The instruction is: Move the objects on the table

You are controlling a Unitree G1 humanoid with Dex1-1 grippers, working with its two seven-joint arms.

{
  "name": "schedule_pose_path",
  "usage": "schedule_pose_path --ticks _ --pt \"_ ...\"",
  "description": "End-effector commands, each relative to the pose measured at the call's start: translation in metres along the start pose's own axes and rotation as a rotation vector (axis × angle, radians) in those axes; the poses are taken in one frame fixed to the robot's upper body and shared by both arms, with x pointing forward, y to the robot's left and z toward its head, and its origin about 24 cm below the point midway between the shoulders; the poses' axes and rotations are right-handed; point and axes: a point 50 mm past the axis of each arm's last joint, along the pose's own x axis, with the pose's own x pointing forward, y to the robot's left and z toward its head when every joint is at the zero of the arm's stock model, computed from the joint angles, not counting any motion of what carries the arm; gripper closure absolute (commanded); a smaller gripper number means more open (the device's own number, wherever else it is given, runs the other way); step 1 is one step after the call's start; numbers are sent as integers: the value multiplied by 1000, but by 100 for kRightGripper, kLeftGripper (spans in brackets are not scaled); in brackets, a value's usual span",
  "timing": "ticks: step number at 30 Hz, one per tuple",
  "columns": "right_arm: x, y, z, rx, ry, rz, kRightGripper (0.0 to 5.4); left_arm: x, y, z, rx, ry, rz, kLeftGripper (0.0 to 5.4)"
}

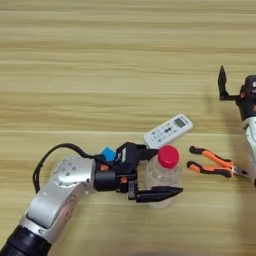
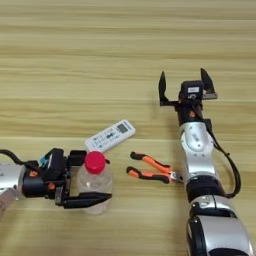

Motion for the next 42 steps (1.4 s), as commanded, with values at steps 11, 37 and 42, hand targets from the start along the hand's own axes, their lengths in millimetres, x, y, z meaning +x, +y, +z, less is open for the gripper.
schedule_pose_path --ticks 11,37,42 --pt "2 2 1 4 2 0 0 -4 -1 -7 0 25 14 175" --pt "3 4 0 7 7 -1 0 2 5 26 79 -121 70 1" --pt "3 4 0 6 7 0 0 5 6 42 105 -200 94 1"
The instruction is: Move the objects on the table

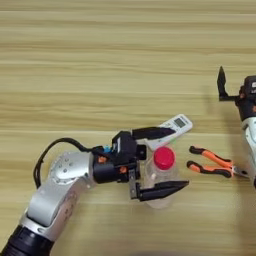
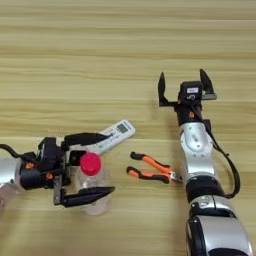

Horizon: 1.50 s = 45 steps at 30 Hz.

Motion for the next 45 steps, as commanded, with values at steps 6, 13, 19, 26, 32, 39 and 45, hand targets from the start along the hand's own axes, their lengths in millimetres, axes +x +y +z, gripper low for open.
schedule_pose_path --ticks 6,13,19,26,32,39,45 --pt "3 3 1 6 -2 -1 0 7 1 46 -2 -244 48 1" --pt "3 3 1 6 -3 -2 0 4 8 74 -36 -395 124 1" --pt "3 3 1 10 -3 -4 0 -1 28 72 7 -386 310 1" --pt "4 4 2 10 -6 -3 0 -21 39 57 75 -239 429 1" --pt "4 5 3 11 -8 -1 0 -49 48 47 102 -104 542 1" --pt "5 6 4 13 -10 0 0 -77 42 34 88 -5 594 1" --pt "5 6 4 13 -10 0 0 -86 37 21 66 93 563 1"
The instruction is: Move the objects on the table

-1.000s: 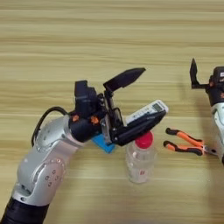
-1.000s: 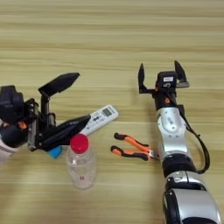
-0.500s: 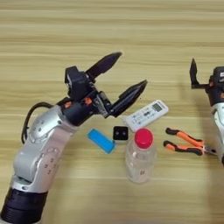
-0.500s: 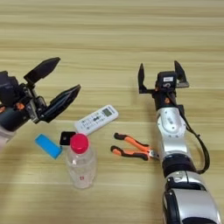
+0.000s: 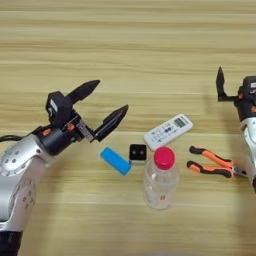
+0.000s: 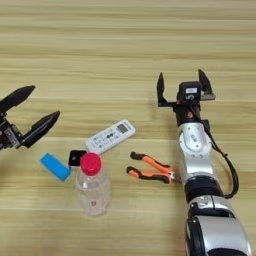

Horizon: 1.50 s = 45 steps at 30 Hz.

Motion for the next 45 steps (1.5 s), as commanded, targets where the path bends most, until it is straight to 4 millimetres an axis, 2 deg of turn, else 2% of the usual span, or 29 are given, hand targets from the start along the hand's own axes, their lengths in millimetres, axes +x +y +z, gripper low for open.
schedule_pose_path --ticks 1,15,29,45 --pt "5 3 4 6 -10 -1 0 -9 1 -10 25 92 -31 1" --pt "5 4 4 6 -10 0 0 -3 4 -48 82 321 -183 1" --pt "5 6 4 5 -11 1 0 0 -14 -63 67 395 -383 1" --pt "5 9 4 7 -12 3 0 23 -11 -70 93 427 -435 1"
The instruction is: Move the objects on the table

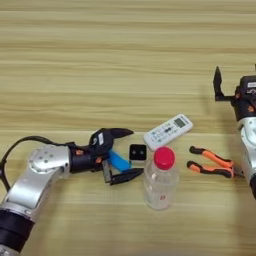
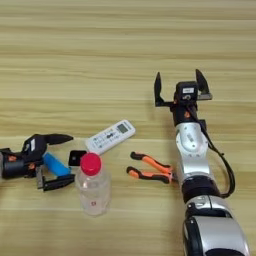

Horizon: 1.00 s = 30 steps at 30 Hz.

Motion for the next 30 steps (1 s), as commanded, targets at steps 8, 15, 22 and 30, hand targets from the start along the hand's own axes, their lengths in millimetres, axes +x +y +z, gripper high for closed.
schedule_pose_path --ticks 8,15,22,30 --pt "4 4 4 5 -12 4 0 12 10 -6 31 122 -24 1" --pt "4 4 5 6 -12 5 0 16 13 -11 19 155 -11 18" --pt "4 4 5 6 -12 6 0 18 14 -12 14 172 -4 90" --pt "4 4 5 7 -14 7 0 19 13 -12 11 177 -7 171"
